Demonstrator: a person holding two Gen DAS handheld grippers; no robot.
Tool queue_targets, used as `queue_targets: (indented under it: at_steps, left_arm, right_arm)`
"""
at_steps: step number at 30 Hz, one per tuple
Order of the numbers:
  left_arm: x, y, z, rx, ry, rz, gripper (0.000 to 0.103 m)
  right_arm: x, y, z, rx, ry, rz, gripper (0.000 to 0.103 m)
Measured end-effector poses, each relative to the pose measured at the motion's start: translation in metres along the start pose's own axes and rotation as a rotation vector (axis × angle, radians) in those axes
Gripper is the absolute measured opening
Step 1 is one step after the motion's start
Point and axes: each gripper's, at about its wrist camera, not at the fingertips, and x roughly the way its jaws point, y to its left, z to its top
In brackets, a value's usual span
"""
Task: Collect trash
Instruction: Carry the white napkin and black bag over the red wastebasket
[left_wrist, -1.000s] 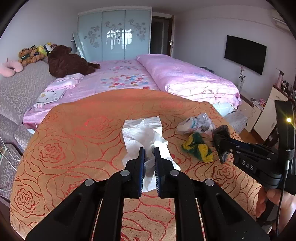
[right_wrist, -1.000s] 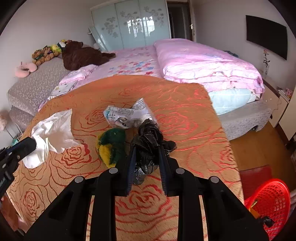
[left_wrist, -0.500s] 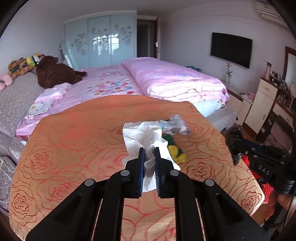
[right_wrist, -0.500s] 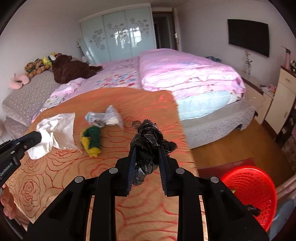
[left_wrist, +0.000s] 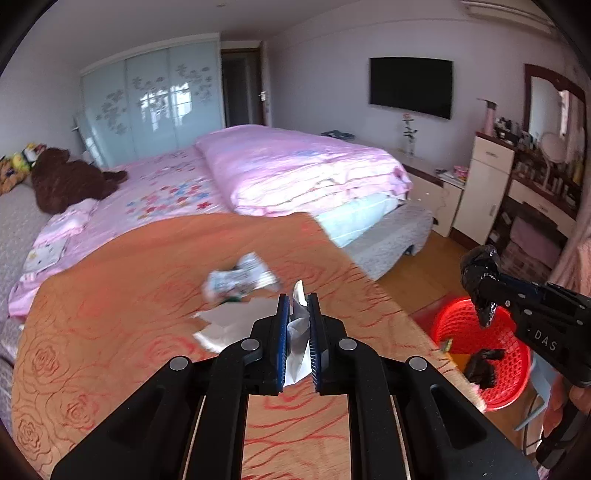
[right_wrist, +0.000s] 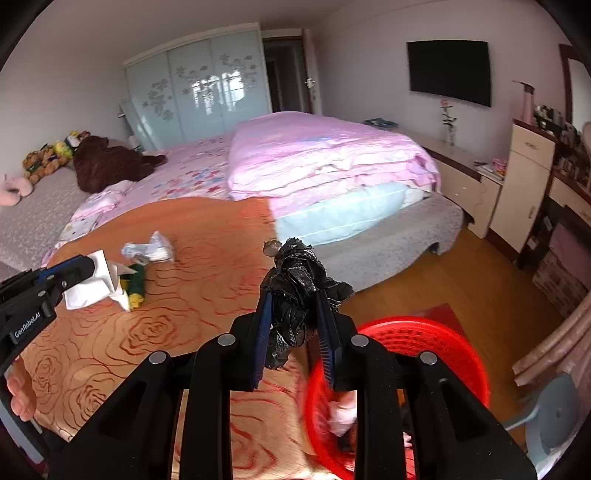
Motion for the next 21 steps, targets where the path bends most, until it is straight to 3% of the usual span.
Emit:
queue_targets:
  at_steps: [12, 21]
  left_arm:
    - [0.017, -0.074, 0.011, 0.105, 0.004, -0.118, 0.010]
    - [0.029, -0.107, 0.010, 0.125, 0.027, -0.190, 0.010]
  right_arm:
    - [-0.017, -0.061, -0.017, 0.079, -0.002, -0.100, 0.024]
    - [-0.022, -0.092, -0.033, 0.128, 0.009, -0.146, 0.024]
